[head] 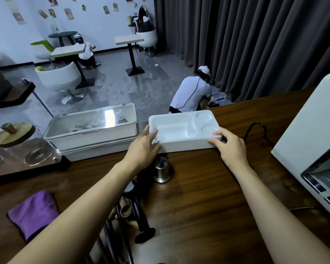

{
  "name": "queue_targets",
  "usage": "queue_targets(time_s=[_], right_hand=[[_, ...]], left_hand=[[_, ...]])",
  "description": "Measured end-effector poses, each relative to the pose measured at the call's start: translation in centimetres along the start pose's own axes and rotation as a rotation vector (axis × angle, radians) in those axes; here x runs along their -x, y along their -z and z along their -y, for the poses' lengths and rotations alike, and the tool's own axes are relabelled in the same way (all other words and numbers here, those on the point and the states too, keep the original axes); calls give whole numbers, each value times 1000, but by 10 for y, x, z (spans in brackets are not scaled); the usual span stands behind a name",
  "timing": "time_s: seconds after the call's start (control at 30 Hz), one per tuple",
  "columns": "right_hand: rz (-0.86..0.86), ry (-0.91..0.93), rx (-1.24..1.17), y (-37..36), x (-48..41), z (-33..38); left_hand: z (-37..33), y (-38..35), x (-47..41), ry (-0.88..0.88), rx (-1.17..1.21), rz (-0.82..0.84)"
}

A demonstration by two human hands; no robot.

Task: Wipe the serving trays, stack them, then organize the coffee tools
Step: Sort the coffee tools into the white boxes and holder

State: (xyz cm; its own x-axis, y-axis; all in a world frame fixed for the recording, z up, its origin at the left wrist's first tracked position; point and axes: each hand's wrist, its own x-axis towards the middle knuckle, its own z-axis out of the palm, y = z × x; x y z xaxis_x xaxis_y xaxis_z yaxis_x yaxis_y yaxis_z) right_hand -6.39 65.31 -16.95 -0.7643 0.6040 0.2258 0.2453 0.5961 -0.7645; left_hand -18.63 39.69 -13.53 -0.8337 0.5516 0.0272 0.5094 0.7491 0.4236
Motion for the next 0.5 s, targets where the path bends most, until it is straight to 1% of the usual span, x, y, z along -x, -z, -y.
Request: queue_targets(time_s=[0.1,0.17,0.23,0.37,0.5], right_hand=[[21,-61,-23,2,-3,-8],[83,-111,-89,0,-5,-9],[142,-165,-129,-1,-5,-7],[123,-202,-144,-3,-3,-6],[112,-209,-139,0,13,-7]], left_hand=[[-4,-1,-5,70,-10,18],[-2,-4,-11,115,-19,25],[2,-6,-15,123,-65,19],[7,-7,-16,140,-60,-28],[11,-4,-7,109,-73,-21]])
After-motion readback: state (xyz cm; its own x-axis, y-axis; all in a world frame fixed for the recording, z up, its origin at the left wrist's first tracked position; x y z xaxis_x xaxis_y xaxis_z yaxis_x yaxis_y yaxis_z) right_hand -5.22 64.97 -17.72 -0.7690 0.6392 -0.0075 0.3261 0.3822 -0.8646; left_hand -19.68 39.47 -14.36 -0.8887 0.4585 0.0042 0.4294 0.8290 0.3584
